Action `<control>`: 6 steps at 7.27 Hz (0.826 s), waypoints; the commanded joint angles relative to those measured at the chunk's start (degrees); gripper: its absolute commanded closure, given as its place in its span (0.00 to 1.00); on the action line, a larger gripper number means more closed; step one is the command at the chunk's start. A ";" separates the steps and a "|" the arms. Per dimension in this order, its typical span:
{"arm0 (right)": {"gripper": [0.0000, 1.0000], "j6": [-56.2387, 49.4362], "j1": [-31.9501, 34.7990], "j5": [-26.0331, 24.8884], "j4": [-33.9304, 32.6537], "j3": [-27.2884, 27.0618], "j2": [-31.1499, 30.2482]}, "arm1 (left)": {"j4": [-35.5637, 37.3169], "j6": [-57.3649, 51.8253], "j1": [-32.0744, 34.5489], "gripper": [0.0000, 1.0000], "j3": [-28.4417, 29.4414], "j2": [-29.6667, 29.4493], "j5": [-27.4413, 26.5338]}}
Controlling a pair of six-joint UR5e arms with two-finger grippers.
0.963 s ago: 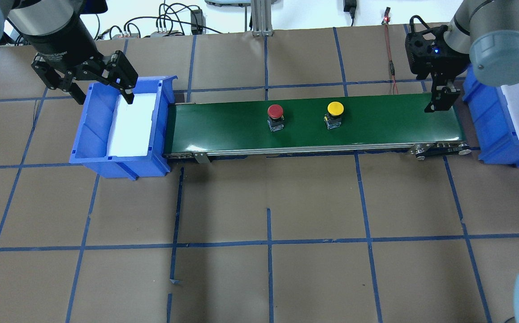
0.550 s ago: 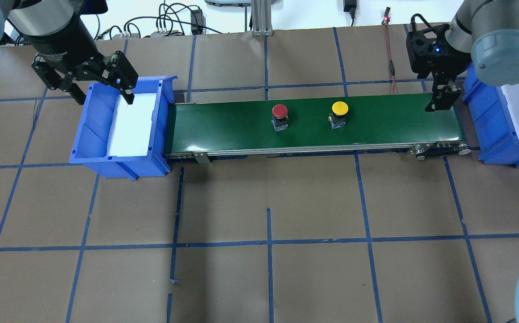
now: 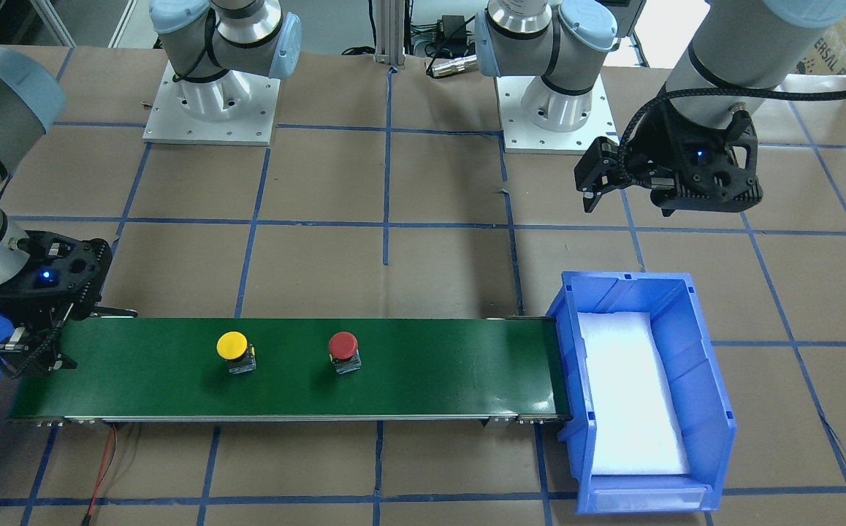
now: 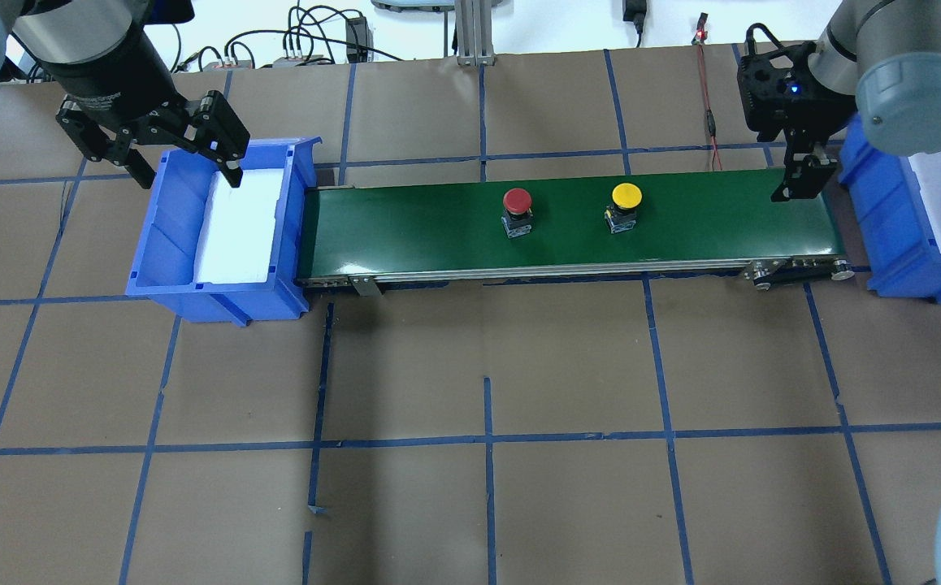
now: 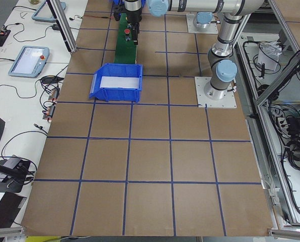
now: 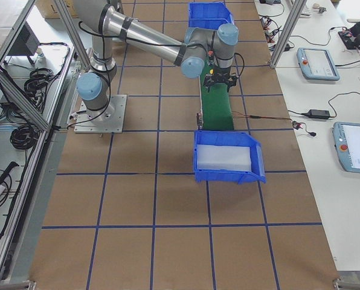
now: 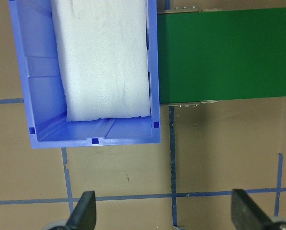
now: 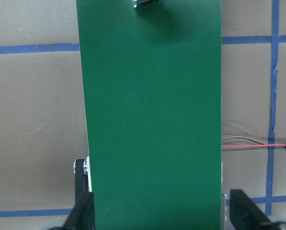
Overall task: Transport two buttons from left to right
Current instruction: 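Hold the right gripper open above the belt as the buttons approach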
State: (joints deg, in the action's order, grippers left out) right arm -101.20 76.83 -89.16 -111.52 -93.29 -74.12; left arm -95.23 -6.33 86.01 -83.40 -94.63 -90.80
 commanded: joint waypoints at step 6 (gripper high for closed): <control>0.00 0.04 -0.18 0.04 -0.10 0.04 0.20 | 0.05 0.00 0.04 0.00 0.08 -0.38 -0.17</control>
State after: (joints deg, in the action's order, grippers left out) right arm -101.16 76.64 -89.12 -111.57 -93.45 -74.15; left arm -95.18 -6.33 86.04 -83.36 -94.97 -90.92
